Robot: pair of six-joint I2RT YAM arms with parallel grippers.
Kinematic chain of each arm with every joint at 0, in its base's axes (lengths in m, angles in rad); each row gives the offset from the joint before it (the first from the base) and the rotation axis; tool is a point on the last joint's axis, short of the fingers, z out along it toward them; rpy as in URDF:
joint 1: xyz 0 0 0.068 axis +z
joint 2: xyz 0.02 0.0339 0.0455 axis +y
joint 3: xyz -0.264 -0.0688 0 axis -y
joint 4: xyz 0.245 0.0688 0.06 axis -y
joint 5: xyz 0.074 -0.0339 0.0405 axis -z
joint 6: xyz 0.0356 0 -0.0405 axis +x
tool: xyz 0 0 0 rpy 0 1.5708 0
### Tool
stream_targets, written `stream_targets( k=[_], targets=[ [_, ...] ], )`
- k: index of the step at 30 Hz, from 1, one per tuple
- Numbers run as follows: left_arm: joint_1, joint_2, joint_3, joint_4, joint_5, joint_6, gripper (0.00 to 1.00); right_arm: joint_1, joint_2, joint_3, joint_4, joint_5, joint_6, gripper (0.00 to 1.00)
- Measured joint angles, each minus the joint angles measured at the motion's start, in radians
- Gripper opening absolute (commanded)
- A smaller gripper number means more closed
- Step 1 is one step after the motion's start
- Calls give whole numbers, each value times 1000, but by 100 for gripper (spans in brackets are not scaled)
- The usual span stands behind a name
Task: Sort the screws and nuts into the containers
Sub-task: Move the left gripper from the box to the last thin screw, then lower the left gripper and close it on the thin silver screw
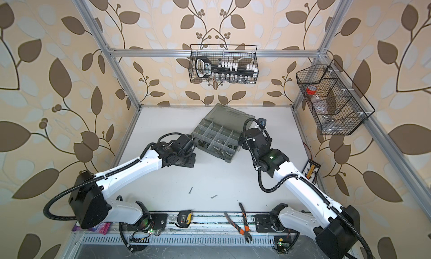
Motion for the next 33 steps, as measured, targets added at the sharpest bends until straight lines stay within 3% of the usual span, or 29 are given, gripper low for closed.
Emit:
stream_targets(
  k=[6, 11, 21, 33],
  targets=[
    [-68, -118, -127, -35, 18, -119, 65, 0, 0, 0, 0, -2, 11, 100],
    [-116, -112, -166, -40, 36, -183, 65, 0, 0, 0, 0, -8, 15, 100],
    [-183, 14, -166, -45, 46, -211, 47, 0, 0, -10, 0, -8, 15, 100],
    [-183, 126, -168, -4, 74, -208, 30, 0, 6, -10, 0, -10, 15, 100]
  ],
)
